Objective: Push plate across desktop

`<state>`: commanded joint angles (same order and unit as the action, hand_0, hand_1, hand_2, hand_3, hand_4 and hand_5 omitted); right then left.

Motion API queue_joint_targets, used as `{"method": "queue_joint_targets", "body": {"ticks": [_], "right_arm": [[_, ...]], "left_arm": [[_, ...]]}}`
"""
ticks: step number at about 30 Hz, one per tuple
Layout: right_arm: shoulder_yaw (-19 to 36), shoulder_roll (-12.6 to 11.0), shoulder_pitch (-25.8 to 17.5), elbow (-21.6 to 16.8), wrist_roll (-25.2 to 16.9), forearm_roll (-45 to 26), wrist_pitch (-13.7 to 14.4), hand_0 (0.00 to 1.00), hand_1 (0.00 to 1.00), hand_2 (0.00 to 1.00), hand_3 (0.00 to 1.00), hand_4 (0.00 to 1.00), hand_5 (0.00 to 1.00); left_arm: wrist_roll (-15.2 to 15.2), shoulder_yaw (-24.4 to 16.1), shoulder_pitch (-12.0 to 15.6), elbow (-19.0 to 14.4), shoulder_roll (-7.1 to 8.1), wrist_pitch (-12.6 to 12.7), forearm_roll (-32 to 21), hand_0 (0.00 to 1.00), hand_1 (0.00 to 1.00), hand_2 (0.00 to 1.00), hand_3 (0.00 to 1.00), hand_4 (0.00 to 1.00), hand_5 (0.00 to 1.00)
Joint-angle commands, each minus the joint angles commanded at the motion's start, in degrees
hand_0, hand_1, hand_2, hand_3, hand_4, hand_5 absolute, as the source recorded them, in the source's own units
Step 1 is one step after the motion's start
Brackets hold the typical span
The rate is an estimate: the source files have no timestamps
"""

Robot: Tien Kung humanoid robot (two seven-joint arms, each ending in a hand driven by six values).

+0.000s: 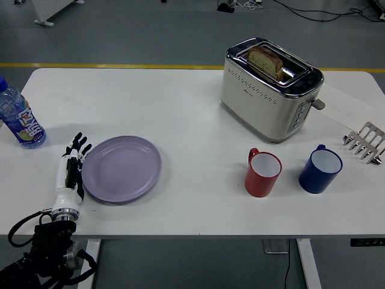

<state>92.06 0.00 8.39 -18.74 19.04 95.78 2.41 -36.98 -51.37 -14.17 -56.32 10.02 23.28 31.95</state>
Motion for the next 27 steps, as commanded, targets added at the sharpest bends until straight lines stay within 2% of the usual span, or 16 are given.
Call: {"method": "queue_joint_targets", "body": {"ticks": [27], "right_arm": [[0.3,0.0,0.53,-0.09,0.22,1.25,-0.57,0.576,0.542,0.616,0.617,0.133,0.644]], "left_arm": [[0.0,10.67,-4.6,0.79,0.91,-0.21,-4.44,0.826,0.87,0.925,0.916,0.489,0.998]]}}
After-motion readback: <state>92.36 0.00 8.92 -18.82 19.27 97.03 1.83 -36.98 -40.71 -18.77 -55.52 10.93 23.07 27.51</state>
